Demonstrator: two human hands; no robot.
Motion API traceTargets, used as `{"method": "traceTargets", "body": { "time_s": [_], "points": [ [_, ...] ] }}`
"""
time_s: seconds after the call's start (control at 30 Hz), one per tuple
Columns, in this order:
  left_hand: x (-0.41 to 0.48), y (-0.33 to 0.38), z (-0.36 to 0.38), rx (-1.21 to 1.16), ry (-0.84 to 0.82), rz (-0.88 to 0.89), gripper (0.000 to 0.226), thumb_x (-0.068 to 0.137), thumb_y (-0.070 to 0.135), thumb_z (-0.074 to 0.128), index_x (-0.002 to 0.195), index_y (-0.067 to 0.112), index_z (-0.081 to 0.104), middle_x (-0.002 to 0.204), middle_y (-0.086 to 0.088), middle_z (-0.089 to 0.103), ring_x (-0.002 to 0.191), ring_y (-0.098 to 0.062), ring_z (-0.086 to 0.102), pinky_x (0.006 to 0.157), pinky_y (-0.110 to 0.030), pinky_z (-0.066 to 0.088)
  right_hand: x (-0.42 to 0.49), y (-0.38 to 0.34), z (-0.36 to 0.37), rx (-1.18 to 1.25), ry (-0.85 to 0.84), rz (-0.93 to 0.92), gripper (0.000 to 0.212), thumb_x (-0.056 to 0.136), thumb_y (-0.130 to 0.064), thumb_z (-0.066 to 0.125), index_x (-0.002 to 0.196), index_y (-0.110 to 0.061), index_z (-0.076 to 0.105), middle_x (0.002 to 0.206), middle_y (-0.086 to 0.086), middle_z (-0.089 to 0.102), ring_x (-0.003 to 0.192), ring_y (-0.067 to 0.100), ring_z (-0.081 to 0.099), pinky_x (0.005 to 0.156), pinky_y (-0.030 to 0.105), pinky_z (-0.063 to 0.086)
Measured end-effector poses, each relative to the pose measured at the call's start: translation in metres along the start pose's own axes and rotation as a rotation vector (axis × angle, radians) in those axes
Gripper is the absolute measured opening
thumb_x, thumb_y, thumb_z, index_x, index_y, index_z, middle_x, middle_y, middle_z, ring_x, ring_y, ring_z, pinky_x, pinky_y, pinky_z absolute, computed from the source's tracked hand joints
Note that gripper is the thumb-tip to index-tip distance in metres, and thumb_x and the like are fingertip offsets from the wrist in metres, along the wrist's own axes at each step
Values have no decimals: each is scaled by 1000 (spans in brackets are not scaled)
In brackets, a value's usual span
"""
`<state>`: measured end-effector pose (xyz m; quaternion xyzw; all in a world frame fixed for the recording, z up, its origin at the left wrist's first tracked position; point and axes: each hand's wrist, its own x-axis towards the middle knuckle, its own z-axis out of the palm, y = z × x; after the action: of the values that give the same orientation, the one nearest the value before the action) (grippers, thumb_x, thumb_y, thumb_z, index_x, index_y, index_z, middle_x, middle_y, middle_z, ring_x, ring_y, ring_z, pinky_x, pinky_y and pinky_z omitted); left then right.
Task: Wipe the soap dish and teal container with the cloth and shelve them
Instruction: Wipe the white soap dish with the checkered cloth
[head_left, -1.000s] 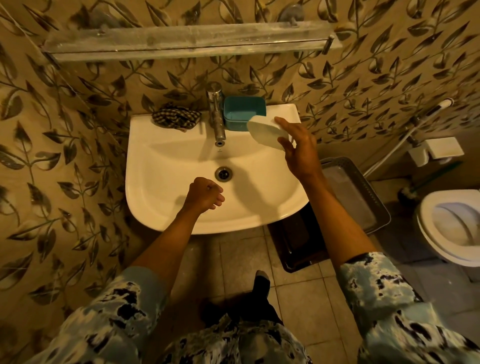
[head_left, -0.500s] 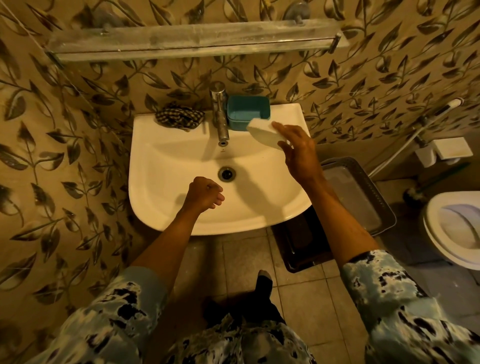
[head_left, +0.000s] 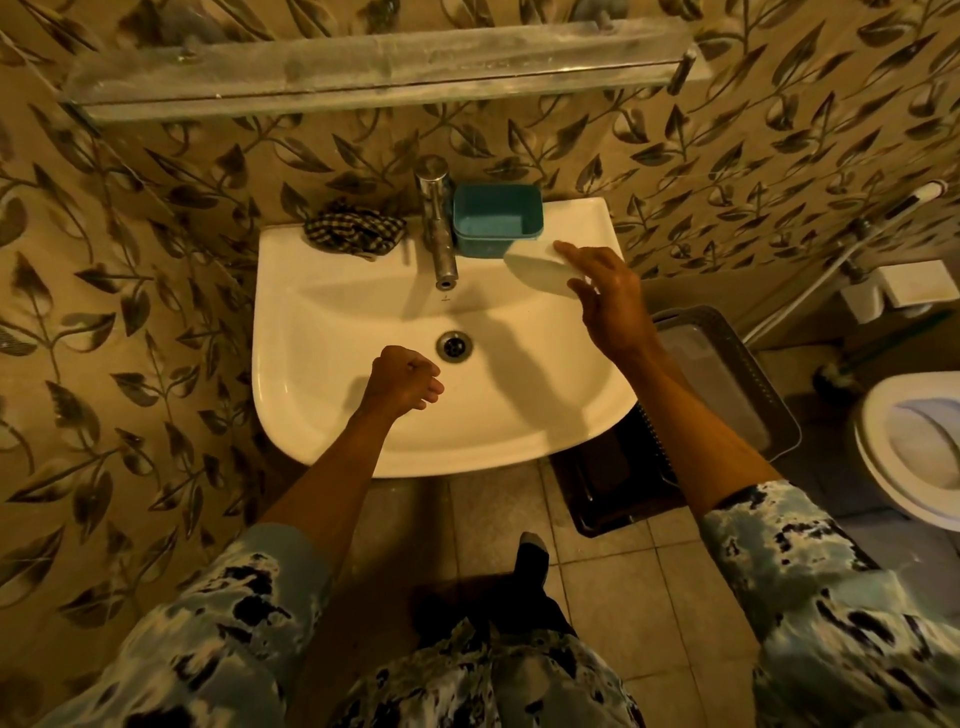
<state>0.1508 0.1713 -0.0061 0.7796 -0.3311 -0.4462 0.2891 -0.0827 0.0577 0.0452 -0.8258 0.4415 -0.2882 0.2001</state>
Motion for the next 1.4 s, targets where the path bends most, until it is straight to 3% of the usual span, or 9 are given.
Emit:
{"method": "traceTargets", "body": {
  "time_s": [0.13, 0.27, 0.57, 0.7, 0.9, 1.03, 1.1, 1.23, 1.4],
  "points": [
    [13, 0, -2, -4, 67, -3, 16, 90, 6, 51, 87, 1, 66, 88, -25, 71, 57, -21, 64, 48, -21, 52, -1, 5, 9, 47, 21, 64, 43, 92, 0, 55, 133, -13, 53, 125, 20, 57, 115, 34, 54, 99, 39, 46],
    [41, 11, -23, 19, 253, -3, 18, 87, 8, 50, 99, 9, 63, 106, -22, 68, 96, -38, 65, 87, -47, 55, -3, 15, 20, 192, -5, 203, 40, 95, -10, 54, 135, -13, 51, 131, 15, 56, 118, 32, 53, 100, 53, 48],
    [111, 60, -89, 569, 440, 249, 65, 84, 15, 60, 142, 10, 30, 150, -15, 30, 138, -35, 27, 112, -49, 30, -22, 39, 58, 171, -224, 134, 43, 95, -7, 52, 137, -11, 47, 114, 23, 60, 102, 38, 58, 92, 53, 50],
    [138, 69, -90, 795, 412, 343, 69, 81, 12, 63, 142, 10, 30, 149, -18, 33, 139, -38, 26, 114, -53, 24, -19, 46, 67, 224, -256, 191, 42, 96, -11, 53, 138, -10, 47, 115, 22, 59, 101, 36, 58, 84, 52, 54],
    [169, 58, -85, 891, 423, 369, 67, 80, 18, 67, 139, 13, 36, 144, -17, 40, 135, -39, 31, 110, -55, 20, -4, 51, 72, 737, -195, 592, 40, 96, -17, 52, 136, -17, 47, 127, 15, 49, 108, 26, 58, 66, 39, 62],
    [176, 56, -85, 1025, 544, 409, 44, 79, 19, 66, 119, 6, 57, 125, -23, 56, 125, -42, 41, 109, -64, 22, 1, 52, 77, 804, -96, 662, 34, 99, -25, 46, 133, -17, 49, 122, -1, 51, 105, 12, 53, 61, 36, 62],
    [175, 51, -88, 949, 548, 424, 46, 75, 29, 71, 112, 4, 62, 127, -23, 54, 126, -41, 40, 108, -60, 24, 2, 52, 82, 874, -25, 741, 27, 100, -28, 43, 124, -21, 53, 114, -7, 53, 106, 12, 50, 60, 29, 60],
    [142, 37, -86, 252, 491, 328, 63, 68, 30, 81, 117, 3, 53, 123, -20, 55, 115, -35, 54, 101, -46, 44, 4, 51, 91, 1098, 43, 966, 24, 99, -37, 43, 119, -27, 50, 124, 2, 50, 117, 25, 47, 69, 38, 60],
    [83, 14, -46, -35, 511, 254, 20, 79, 20, 69, 91, 4, 70, 86, -11, 70, 79, -21, 68, 75, -33, 55, -2, 43, 98, 1421, 27, 1113, 23, 100, -36, 40, 118, -23, 46, 120, 5, 49, 106, 29, 54, 71, 51, 60]
  ]
}}
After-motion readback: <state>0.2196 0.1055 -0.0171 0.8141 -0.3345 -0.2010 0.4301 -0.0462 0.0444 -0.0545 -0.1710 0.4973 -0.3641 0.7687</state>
